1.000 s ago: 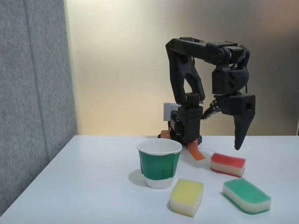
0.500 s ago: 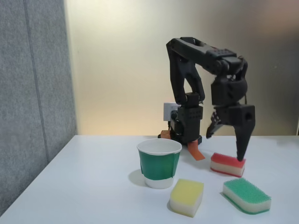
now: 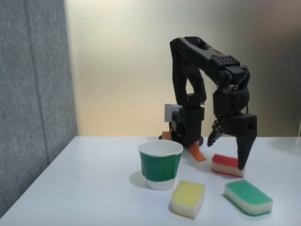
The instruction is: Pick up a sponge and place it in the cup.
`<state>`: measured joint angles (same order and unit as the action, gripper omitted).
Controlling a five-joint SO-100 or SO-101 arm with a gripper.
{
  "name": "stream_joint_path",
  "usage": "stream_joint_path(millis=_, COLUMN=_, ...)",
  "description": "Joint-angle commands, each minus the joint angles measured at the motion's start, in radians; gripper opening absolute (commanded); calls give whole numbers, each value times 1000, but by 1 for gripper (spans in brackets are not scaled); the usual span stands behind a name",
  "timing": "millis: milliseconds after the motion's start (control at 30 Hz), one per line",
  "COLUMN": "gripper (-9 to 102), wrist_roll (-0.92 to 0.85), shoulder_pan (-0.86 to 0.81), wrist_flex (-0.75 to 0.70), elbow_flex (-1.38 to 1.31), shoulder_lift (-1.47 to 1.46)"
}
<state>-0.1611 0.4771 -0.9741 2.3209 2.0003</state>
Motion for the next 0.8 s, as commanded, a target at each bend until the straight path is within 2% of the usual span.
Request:
stream_joint_path(millis=0, gripper=55, wrist_roll=9, shoulder_pan=14, wrist_flex=17, elbow_flex=25, shoulder_lift=2)
stream_joint_path(millis=100, gripper=54, wrist_roll=17, shoulder_pan=20, wrist_flex=35, elbow_flex=35, shoulder_lift=-11)
stream_joint_path(millis=267, gripper=37, wrist_roll=54, shoulder_pan=38, wrist_flex=43, elbow_flex=40, shoulder_lift=-23)
stream_joint_path(millis=367, gripper=22, wrist_roll=63, shoulder_pan=44, wrist_flex=74, elbow_flex=61, shoulder_lift=-20)
stream_joint_path(millis=433, gripper=4, wrist_roll=72, shoulder_pan=51, wrist_flex=87, elbow_flex=74, shoulder_lift=-18)
stream_joint_path(millis=467, gripper=0, wrist_roll=86, shoulder_pan=55, wrist_flex=81, elbow_flex=71, shoulder_lift=-20)
stream_joint_path(millis=667, gripper=0, wrist_roll=100, shoulder_pan=61, wrist_flex=18, elbow_flex=37, shoulder_lift=-15)
stream_joint_path(millis=767, gripper=0, wrist_roll=98, shoulder_pan=61, wrist_flex=-75, elbow_flex=-17, shoulder_lift=3)
